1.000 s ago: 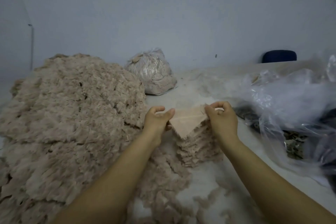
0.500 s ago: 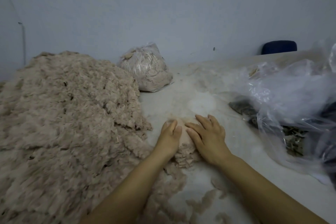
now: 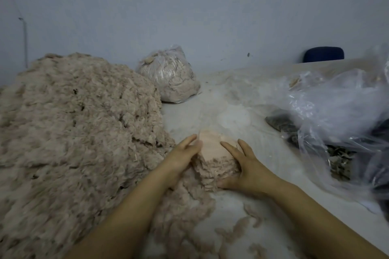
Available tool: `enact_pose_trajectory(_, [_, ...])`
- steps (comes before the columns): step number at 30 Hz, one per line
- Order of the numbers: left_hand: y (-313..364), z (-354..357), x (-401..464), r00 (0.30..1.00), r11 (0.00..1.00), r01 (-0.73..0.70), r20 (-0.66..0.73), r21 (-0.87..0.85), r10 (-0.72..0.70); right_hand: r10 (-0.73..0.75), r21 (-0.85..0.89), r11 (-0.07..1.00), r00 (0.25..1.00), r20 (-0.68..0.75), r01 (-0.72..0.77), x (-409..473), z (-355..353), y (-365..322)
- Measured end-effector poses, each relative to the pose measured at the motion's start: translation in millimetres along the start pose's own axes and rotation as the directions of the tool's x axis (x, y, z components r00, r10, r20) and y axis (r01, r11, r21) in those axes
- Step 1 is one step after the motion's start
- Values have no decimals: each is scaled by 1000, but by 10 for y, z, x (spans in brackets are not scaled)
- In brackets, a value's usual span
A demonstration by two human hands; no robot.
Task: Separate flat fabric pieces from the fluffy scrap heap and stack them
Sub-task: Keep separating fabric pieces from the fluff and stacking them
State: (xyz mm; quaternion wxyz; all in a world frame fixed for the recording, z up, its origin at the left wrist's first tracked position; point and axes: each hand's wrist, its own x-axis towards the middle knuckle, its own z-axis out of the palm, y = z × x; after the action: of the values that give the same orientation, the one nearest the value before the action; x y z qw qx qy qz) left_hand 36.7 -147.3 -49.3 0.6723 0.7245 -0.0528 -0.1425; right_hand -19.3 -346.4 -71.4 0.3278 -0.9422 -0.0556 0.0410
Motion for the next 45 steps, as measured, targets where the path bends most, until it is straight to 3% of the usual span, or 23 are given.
enact_pose_trajectory(3, [4, -224, -90, 988, 973, -95, -96, 209, 117, -26, -52, 998, 997, -77, 22, 98, 96, -6])
enact_pose_trajectory(5, [-12, -355, -202, 967, 924, -198, -87, 328, 238, -38, -61, 998, 992, -124, 30, 228, 142, -63])
enact_pose_trajectory(10, [-106, -674, -509, 894, 657, -378, 73, 652, 442, -81, -162, 986, 978, -192, 50, 492, 201, -257])
enact_pose_trajectory(13, [-164, -856, -659, 875, 536, -431, 191, 726, 445, -104, -323, 946, 973, -206, 33, 504, 205, -300])
enact_pose_trajectory(17, [-218, -956, -776, 881, 524, -397, 152, 754, 448, -102, -378, 926, 963, -248, 1, 378, 98, -401])
enact_pose_trajectory(19, [-226, -989, -811, 907, 521, -337, 123, 784, 402, -258, -378, 919, 897, -359, 113, 229, 117, -495])
enact_pose_trajectory(21, [-213, -1019, -843, 946, 471, -289, 174, 833, 272, -477, -366, 870, 752, -454, 331, 67, 253, -580])
enact_pose_trajectory(22, [-198, -1031, -860, 957, 443, -284, 221, 850, 189, -534, -348, 841, 741, -407, 415, -2, 364, -620])
enact_pose_trajectory(24, [-164, -1052, -894, 951, 402, -301, 302, 865, 62, -570, -268, 807, 813, -119, 527, -135, 578, -708])
enact_pose_trajectory(25, [-158, -1064, -917, 946, 386, -310, 323, 869, 31, -580, -212, 791, 814, 42, 574, -184, 666, -708])
enact_pose_trajectory(27, [-146, -1109, -975, 937, 366, -331, 350, 870, 16, -608, -121, 770, 777, 162, 627, -246, 726, -662])
enact_pose_trajectory(31, [-170, -1210, -1091, 943, 362, -319, 332, 876, 29, -532, -28, 844, 843, 77, 535, -442, 651, -540])
enact_pose_trajectory(36, [-197, -1153, -1173, 937, 623, -300, 346, 722, 51, -390, 7, 920, 914, -111, 393, -518, 599, -676])
enact_pose_trajectory(38, [-160, -1100, -1215, 925, 671, -334, 368, 661, 98, -317, 55, 944, 942, -113, 324, -485, 594, -829])
enact_pose_trajectory(41, [-134, -1019, -1234, 923, 730, -360, 337, 581, 187, -290, 147, 947, 957, 11, 286, -436, 643, -1019])
enact_pose_trajectory(43, [-126, -973, -1253, 927, 766, -364, 289, 530, 241, -322, 163, 930, 944, -72, 329, -399, 713, -1066])
enact_pose_trajectory(45, [-157, -983, -1229, 945, 752, -317, 261, 577, 198, -239, 292, 914, 956, -168, 280, -357, 749, -1083])
